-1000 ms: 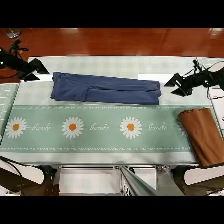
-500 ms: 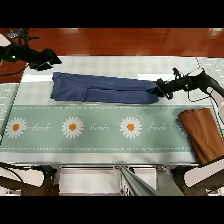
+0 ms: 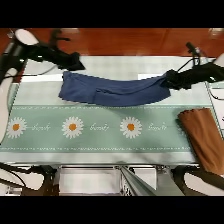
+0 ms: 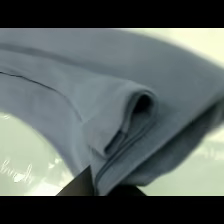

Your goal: Fold the shirts.

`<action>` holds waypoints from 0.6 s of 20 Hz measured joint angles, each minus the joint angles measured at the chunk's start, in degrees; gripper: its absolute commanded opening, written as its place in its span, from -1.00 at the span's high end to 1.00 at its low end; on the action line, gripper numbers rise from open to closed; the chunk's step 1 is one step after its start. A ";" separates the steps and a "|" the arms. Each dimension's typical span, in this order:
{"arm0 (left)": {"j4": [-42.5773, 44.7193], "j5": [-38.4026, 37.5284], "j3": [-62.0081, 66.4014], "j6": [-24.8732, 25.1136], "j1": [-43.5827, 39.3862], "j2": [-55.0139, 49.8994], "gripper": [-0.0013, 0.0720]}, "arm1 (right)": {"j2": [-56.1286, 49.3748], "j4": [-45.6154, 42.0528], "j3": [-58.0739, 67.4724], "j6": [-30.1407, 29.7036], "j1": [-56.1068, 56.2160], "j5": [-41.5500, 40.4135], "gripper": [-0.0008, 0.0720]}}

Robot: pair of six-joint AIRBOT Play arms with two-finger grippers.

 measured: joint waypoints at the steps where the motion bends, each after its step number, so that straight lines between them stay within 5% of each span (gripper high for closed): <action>1: 1.14 0.70 -0.20 -0.07 -3.30 -0.09 0.91 | 4.72 -0.90 -2.10 0.72 0.42 0.48 0.90; 7: 4.35 10.19 -0.46 -4.81 -20.87 -3.98 0.91 | 25.90 -2.38 -8.22 6.93 1.31 2.45 0.90; 12: 3.76 13.29 -0.42 -7.54 -32.13 -8.94 0.90 | 31.06 -0.26 -9.14 9.31 1.49 3.23 0.90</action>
